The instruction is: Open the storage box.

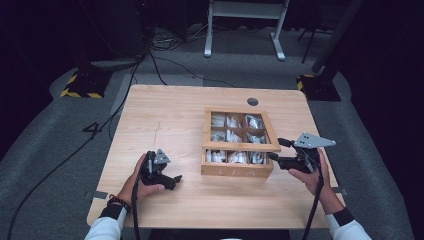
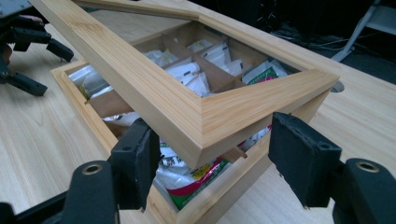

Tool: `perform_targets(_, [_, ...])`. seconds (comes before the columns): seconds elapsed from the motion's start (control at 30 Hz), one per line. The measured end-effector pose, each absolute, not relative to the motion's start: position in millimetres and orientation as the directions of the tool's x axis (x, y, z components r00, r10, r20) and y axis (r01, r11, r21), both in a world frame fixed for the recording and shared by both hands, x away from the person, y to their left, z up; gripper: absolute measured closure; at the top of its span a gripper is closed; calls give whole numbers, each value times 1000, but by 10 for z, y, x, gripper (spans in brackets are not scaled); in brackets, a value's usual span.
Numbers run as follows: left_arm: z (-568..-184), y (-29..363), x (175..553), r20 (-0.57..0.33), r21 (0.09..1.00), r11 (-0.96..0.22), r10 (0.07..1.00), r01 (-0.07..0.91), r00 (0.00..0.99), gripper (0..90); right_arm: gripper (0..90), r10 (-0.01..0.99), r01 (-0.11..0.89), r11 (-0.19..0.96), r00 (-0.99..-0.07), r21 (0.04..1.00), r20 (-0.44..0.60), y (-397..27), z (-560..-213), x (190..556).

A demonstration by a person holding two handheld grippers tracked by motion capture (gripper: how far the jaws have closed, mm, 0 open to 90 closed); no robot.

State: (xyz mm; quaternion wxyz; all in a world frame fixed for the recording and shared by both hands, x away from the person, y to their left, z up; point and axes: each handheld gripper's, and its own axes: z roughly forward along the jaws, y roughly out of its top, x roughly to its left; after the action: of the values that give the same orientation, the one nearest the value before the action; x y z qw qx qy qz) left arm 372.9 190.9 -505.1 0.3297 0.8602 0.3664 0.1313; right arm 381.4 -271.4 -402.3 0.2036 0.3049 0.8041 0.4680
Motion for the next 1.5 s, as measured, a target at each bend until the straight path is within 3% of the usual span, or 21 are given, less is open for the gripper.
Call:
perform_targets(0.3, [-5044,1901,3725,-18,661,-508,725,552,688,19,351,692,274,355,-720,894,-53,-2703,-3935,3851])
perform_targets(0.6, [-5017,1944,3742,-22,658,-516,716,549,698,82,352,700,283,326,-714,902,-30,-2698,-3855,3898])
perform_targets(0.7, [-4972,1980,3790,-49,663,-496,719,561,694,188,353,703,279,319,-710,906,-29,-2694,-3832,3915])
perform_targets(0.77, [-4930,1984,3852,-57,670,-486,720,561,692,155,352,707,277,310,-707,910,-25,-2691,-3817,3931])
perform_targets(1.5, [-3981,1391,4248,65,821,-464,654,333,754,191,388,727,286,256,-686,923,11,-2699,-3695,4068])
